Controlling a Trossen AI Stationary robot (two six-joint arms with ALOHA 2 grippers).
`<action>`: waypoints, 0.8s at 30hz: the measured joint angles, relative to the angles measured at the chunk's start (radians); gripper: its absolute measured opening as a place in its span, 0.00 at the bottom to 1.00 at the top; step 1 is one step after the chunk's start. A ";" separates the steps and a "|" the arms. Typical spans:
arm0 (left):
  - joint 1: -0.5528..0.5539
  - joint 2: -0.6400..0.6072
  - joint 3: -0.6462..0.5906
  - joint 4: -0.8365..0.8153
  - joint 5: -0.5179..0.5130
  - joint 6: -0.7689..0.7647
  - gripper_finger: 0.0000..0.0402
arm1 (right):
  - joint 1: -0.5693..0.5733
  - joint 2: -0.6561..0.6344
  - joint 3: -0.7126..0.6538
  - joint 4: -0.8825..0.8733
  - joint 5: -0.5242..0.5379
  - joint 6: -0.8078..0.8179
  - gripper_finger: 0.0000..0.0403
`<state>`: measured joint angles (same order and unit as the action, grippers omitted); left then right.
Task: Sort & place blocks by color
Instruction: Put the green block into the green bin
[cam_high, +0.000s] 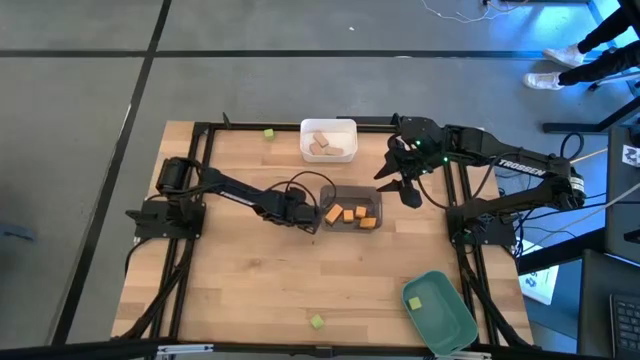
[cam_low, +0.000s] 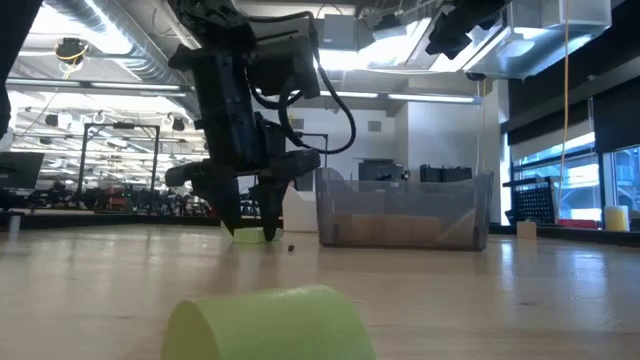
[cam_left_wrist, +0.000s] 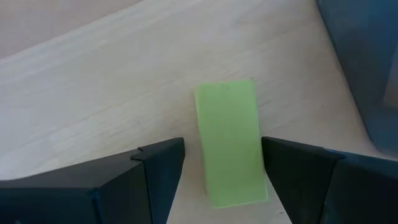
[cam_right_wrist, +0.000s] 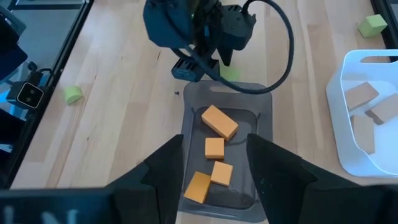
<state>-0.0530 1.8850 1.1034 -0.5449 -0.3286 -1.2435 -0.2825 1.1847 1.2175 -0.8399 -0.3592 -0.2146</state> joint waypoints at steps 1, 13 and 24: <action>-0.002 0.000 -0.001 -0.001 -0.002 0.000 0.53 | 0.000 0.000 0.000 0.001 0.000 0.000 0.43; 0.006 0.002 -0.001 -0.080 0.051 -0.002 0.30 | 0.000 0.000 0.000 0.003 0.000 0.000 0.43; 0.002 -0.075 -0.011 -0.149 0.086 0.024 0.26 | 0.025 -0.031 0.018 0.004 0.026 0.025 0.43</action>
<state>-0.0505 1.8101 1.0929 -0.6944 -0.2430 -1.2192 -0.2574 1.1540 1.2355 -0.8358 -0.3336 -0.1891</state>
